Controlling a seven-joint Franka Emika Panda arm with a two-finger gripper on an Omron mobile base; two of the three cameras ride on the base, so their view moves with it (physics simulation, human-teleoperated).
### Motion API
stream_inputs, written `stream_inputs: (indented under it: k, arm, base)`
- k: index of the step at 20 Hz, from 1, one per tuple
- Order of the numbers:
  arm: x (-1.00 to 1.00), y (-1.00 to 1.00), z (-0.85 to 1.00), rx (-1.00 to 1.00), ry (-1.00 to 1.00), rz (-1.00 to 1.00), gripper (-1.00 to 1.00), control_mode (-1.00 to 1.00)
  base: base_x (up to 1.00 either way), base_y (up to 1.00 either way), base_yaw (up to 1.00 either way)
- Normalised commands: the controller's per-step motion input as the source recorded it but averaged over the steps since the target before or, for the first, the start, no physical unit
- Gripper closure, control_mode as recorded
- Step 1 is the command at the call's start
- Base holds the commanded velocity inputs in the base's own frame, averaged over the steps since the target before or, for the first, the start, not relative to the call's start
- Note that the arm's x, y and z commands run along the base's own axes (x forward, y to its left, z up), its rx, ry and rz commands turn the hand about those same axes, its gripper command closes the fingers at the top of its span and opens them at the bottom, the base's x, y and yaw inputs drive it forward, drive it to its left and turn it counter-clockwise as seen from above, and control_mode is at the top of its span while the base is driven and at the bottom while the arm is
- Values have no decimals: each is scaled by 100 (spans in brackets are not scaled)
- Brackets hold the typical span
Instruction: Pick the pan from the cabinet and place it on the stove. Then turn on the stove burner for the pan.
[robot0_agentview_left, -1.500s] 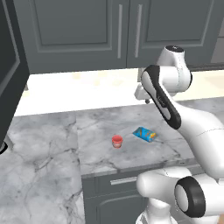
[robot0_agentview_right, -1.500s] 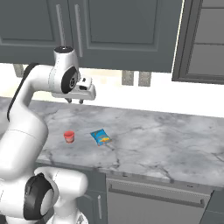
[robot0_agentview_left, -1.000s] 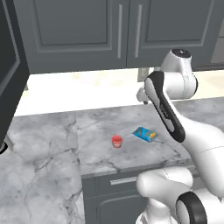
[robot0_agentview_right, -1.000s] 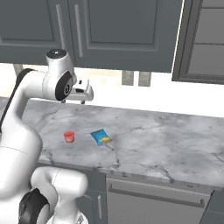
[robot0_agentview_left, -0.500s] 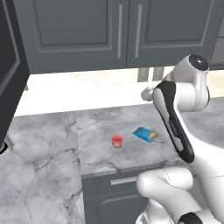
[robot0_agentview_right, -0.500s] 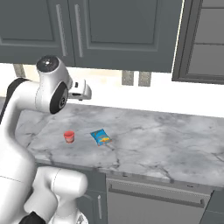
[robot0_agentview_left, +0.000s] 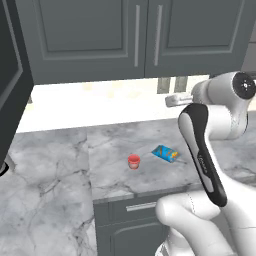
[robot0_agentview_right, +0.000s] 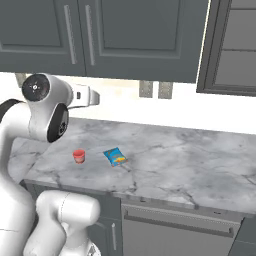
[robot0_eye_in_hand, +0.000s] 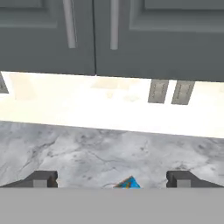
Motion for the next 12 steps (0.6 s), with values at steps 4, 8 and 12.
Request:
stream_inputs:
  k: [4,8,12]
  arm:
    - [-11,0,43,11,-30,-1,-100,-100]
    - [0,6,56,9,-34,-1,-100,-100]
    - [0,3,61,7,-25,-1,-100,-100]
  base:
    - [0,0,0]
    - [0,0,0]
    - [0,0,0]
